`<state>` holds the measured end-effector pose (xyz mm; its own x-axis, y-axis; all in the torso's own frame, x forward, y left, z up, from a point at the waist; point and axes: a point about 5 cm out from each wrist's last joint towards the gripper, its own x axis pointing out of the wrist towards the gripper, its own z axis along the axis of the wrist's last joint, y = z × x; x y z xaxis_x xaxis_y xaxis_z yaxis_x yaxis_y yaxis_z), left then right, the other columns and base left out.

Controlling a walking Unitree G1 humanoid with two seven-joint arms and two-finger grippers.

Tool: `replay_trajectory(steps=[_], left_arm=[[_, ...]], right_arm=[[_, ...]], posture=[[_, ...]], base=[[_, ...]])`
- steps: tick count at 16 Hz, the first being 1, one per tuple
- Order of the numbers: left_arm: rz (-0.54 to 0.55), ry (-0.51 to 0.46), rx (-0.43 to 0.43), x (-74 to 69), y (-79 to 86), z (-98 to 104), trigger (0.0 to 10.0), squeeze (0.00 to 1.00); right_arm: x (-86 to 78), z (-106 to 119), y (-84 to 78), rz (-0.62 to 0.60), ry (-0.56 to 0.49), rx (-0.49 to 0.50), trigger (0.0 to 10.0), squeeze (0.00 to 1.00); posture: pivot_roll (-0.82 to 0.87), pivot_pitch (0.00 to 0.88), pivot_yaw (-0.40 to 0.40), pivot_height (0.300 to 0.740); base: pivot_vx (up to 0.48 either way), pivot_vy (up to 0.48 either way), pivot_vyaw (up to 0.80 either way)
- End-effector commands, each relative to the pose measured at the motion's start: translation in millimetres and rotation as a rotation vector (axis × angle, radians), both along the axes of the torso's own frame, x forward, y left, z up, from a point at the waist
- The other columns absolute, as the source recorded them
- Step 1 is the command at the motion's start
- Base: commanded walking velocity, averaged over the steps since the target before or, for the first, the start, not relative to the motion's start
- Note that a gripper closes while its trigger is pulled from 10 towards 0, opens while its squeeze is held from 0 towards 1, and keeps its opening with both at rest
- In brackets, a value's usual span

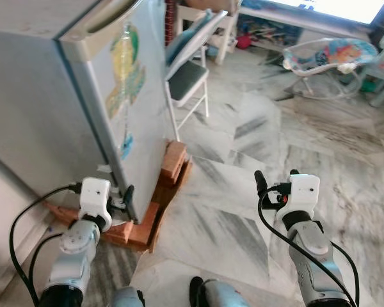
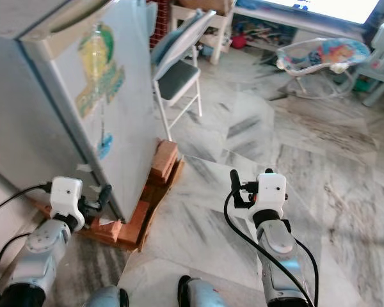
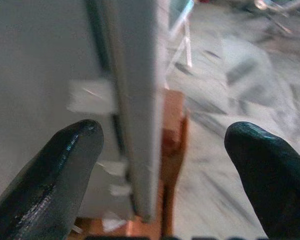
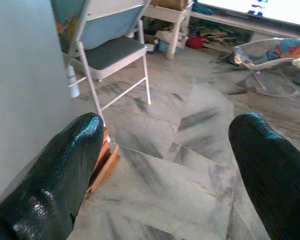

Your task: Restocking fridge

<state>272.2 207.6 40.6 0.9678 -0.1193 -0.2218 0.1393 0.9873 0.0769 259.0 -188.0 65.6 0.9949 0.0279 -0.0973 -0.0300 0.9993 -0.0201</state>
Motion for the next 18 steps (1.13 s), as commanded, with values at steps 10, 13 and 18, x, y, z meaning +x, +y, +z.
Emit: replay_trajectory(steps=[10,13,18], left_arm=[[-0.056,-0.157,-0.012,48.1,-20.3,40.1,10.0,0.00],[-0.122,-0.181,-0.031,51.7,-33.5,48.4,10.0,0.00],[-0.211,-0.191,-0.006,42.0,-51.0,46.0,10.0,0.00]], right_arm=[[-10.1,-11.7,-1.5,0.021,0.082,-0.045,10.0,0.00],[-19.5,-21.0,-5.1,0.026,0.137,-0.066,10.0,0.00],[-18.2,-21.2,-4.2,0.026,0.147,-0.072,10.0,0.00]], posture=[[0.05,0.121,-0.089,0.740],[0.05,0.122,-0.084,0.740],[0.05,0.122,-0.083,0.740]], base=[[0.000,0.000,0.00],[0.000,0.000,0.00],[0.000,0.000,0.00]])
